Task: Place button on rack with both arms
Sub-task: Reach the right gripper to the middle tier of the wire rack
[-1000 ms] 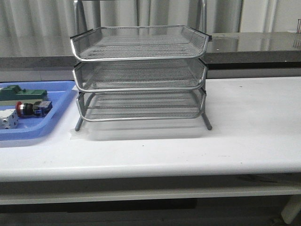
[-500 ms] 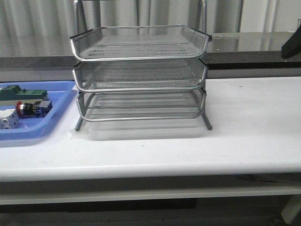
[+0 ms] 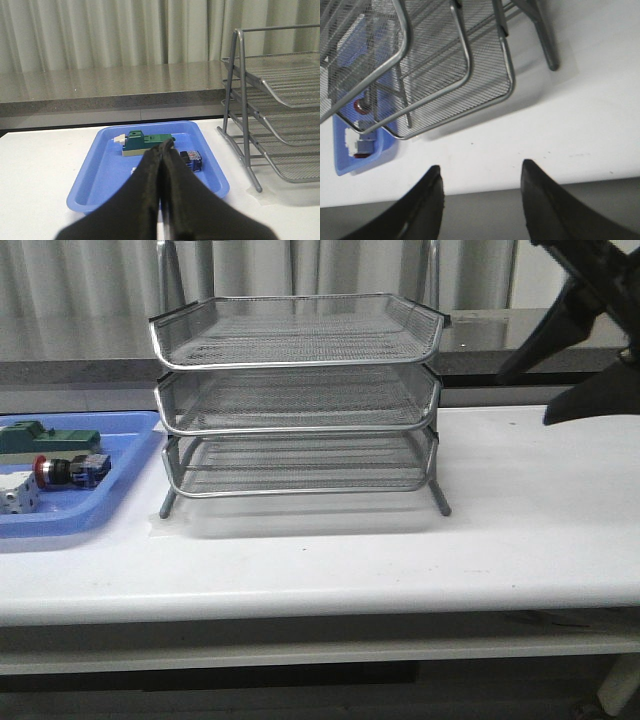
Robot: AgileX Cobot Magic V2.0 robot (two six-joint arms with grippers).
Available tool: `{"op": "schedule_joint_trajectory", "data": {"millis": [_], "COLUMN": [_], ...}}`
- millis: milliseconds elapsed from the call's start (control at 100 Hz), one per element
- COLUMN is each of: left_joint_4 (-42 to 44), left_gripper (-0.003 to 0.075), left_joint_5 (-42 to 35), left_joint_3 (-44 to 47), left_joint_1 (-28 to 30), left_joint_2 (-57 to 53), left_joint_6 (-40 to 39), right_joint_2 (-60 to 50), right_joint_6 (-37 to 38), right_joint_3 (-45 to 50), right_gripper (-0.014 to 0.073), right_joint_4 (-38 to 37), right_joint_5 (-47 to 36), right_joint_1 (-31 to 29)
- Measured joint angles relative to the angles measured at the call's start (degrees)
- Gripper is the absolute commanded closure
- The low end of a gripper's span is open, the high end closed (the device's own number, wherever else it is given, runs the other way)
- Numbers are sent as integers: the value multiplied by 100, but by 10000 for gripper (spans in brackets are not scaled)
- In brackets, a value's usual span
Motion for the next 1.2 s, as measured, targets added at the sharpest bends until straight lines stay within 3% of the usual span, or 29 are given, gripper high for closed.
{"op": "schedule_joint_trajectory", "data": {"millis": [200, 410, 1040, 1200], "left_joint_4": [0, 0, 0, 0], "left_gripper": [741, 741, 741, 741], "left_joint_5": [0, 0, 0, 0], "left_joint_3": [0, 0, 0, 0], "left_joint_1": [0, 0, 0, 0], "left_joint_2": [0, 0, 0, 0], "left_joint_6": [0, 0, 0, 0], "right_joint_2": [923, 1799, 2966, 3023], "right_joint_6": [-1451, -2265, -2420, -2424], "right_joint_3": [-382, -683, -1666, -1691], "right_gripper": [214, 214, 218, 353], "right_joint_4": [1799, 2933, 3315, 3328], "right_joint_5": [344, 732, 900, 900], "right_joint_1": [0, 10, 334, 334]}}
